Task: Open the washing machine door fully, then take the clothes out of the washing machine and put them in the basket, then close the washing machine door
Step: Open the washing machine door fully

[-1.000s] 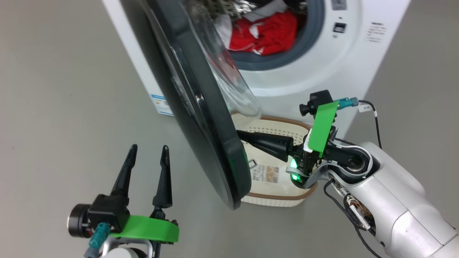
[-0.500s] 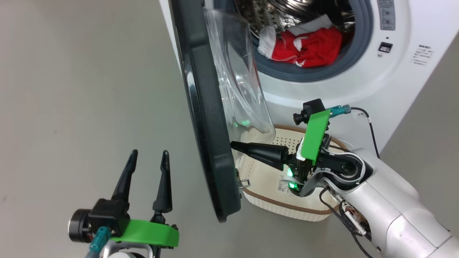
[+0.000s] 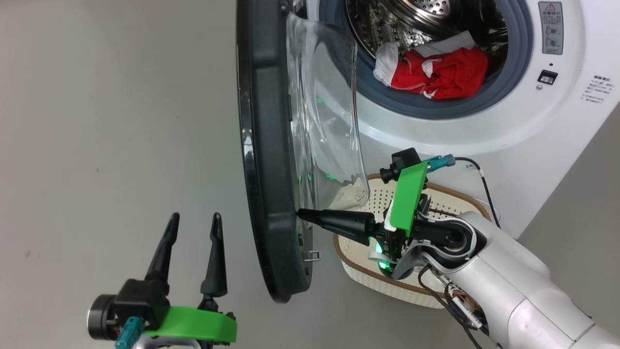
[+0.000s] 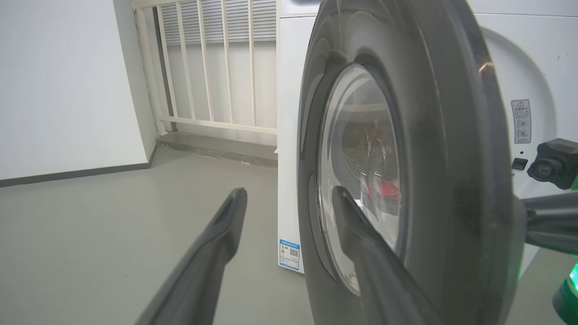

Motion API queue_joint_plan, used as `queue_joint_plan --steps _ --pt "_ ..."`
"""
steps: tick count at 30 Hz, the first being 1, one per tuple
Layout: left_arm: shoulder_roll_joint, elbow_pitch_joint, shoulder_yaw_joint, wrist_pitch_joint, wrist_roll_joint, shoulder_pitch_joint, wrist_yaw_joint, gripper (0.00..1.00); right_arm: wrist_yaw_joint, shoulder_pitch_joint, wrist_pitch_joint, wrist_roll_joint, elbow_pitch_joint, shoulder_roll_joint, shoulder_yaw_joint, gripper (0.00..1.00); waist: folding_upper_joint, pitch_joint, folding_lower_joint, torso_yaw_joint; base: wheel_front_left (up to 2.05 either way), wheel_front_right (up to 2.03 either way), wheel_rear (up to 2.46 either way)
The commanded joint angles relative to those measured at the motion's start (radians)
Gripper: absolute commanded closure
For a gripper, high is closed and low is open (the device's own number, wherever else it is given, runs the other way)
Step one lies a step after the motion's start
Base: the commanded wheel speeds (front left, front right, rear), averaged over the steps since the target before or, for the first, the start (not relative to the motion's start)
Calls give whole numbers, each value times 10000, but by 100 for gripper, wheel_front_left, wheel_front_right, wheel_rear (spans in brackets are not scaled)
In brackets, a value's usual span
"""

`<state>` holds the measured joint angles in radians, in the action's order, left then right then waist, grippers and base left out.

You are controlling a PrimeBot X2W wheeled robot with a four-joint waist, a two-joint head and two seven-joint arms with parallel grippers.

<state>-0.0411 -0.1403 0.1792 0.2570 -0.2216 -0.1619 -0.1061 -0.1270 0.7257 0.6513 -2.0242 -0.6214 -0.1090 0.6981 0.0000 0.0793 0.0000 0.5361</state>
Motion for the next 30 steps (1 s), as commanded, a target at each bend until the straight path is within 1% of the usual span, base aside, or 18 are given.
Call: queue_joint_plan --steps 1,8,15,17,18,19,25,27,30 --pt "-143 316 -378 48 -89 -52 -82 0 -37 151 5 -195 178 273 88 100 0 23 0 11 0 0 0" --pt "-153 293 -395 48 -112 15 -74 0 -37 162 -77 128 86 253 221 100 0 -14 0 -6 0 0 0" --pt "-155 136 -342 48 -186 7 -10 0 -37 -100 -677 1199 582 -139 396 100 0 -105 0 -53 0 0 0" --pt "-165 84 -331 48 -208 1 14 0 -37 -265 -921 1603 824 -308 461 60 0 -143 0 -67 0 0 0" --pt "-170 59 -328 48 -223 0 26 0 -37 -346 -1073 1825 955 -395 489 9 0 -152 0 -73 0 0 0" --pt "-172 36 -327 48 -235 -4 30 0 -37 -444 -1197 2023 1090 -478 520 0 0 -165 0 -78 0 0 0" --pt "-181 -72 -319 48 -315 -35 26 0 -37 -946 -2160 3265 1881 -1081 613 0 0 -213 0 -107 0 0 0" --pt "-180 -91 -327 48 -353 -48 26 0 -37 -1036 -2721 3973 2097 -1369 708 0 0 -226 0 -112 0 0 0" --pt "-197 -110 -360 48 -391 -54 28 0 -37 -1139 -3819 5379 2194 -1812 1022 0 0 -267 0 -126 0 0 0"
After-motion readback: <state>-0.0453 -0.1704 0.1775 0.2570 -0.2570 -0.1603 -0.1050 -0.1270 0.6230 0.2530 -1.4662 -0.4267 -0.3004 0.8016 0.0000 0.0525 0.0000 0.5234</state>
